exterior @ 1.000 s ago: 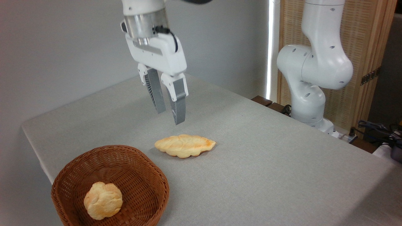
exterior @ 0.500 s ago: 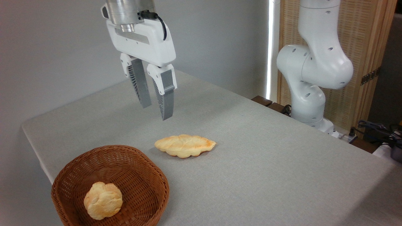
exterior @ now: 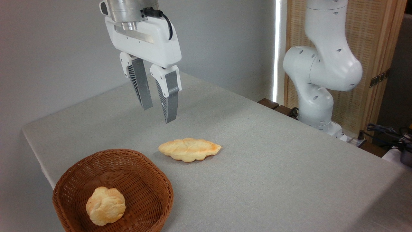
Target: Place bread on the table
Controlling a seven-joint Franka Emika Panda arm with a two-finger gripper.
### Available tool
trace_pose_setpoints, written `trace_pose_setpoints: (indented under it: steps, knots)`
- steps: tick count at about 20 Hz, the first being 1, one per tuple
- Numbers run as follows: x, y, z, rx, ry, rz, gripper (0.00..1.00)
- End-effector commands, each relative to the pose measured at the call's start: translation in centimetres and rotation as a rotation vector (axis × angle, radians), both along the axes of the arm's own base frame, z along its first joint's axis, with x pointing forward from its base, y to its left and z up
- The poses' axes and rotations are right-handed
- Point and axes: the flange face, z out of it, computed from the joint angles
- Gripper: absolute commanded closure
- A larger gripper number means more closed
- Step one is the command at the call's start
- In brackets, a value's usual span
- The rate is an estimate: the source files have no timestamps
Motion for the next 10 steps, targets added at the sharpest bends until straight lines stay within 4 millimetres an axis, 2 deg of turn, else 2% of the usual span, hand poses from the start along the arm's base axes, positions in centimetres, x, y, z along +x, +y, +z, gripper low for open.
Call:
trace_pose_setpoints:
  steps: [1,6,10]
  knots:
    - [-0.5,0.6,0.0,-0.015,0.015,-0.005,0.0]
    - [-2.4,0.0,-1.5,-0.006,-0.002,-0.048,0.0]
    - [-2.7,-0.4,-1.7,-0.005,-0.007,-0.053,0.0]
